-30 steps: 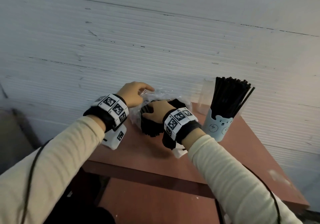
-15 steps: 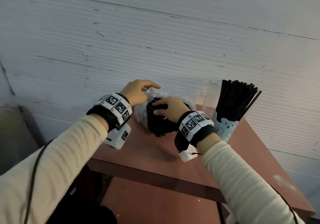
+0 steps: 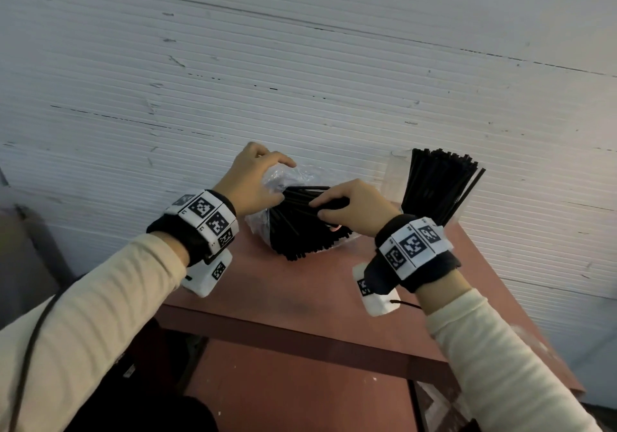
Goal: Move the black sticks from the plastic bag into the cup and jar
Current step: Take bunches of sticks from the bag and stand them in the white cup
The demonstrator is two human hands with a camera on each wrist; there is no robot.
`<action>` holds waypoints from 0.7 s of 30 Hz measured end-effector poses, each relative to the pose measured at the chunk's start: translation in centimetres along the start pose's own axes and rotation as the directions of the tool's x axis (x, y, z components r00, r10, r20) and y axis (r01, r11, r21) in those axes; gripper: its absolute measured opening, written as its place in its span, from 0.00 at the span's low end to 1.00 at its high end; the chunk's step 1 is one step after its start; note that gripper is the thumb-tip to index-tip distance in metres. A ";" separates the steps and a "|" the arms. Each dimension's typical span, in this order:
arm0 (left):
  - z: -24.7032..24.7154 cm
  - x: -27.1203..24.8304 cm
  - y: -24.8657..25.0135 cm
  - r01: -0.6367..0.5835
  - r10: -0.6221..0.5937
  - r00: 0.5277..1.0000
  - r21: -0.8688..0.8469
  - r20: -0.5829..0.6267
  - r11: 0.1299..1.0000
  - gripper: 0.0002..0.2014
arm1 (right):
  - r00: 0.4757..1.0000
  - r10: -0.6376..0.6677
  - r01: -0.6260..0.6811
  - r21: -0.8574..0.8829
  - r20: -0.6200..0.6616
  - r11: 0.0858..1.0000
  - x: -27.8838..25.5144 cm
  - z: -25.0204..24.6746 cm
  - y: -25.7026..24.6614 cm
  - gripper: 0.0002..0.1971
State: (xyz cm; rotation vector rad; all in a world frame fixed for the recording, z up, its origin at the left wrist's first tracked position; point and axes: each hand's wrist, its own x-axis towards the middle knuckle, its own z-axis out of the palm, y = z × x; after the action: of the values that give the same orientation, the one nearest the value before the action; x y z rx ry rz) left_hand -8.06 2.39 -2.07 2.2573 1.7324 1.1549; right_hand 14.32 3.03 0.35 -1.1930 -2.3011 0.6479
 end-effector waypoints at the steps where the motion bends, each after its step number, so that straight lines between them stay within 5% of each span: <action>1: 0.1 -0.2 0.3 -0.039 0.039 0.999 0.015 0.009 0.999 0.29 | 1.000 -0.008 0.008 0.002 0.010 1.000 -0.6 -0.6 0.1 0.11; 6: 2.1 -0.4 3.5 -0.221 0.180 0.936 0.106 0.302 0.969 0.44 | 0.998 -0.038 0.042 -0.072 0.050 0.997 -2.6 -2.8 0.3 0.12; 9: 3.6 0.1 4.7 -0.273 0.223 0.915 0.110 0.336 0.956 0.46 | 0.998 -0.044 0.047 -0.070 0.054 0.996 -3.4 -3.2 0.4 0.12; 18: 5.3 1.5 6.7 -0.238 0.213 0.922 0.037 0.323 0.971 0.12 | 0.996 -0.080 0.083 -0.113 0.037 0.990 -5.4 -4.5 0.4 0.15; 21: 4.7 1.8 8.2 -0.144 0.132 0.954 0.026 0.267 0.989 0.13 | 0.985 -0.169 0.166 -0.088 -0.027 0.982 -6.6 -6.3 0.3 0.22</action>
State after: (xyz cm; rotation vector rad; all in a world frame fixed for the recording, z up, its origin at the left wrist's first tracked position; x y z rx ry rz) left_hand 1.48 2.73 -0.62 2.4605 1.5354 0.7925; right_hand 21.70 -1.12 3.87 -1.0250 -2.3894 0.4686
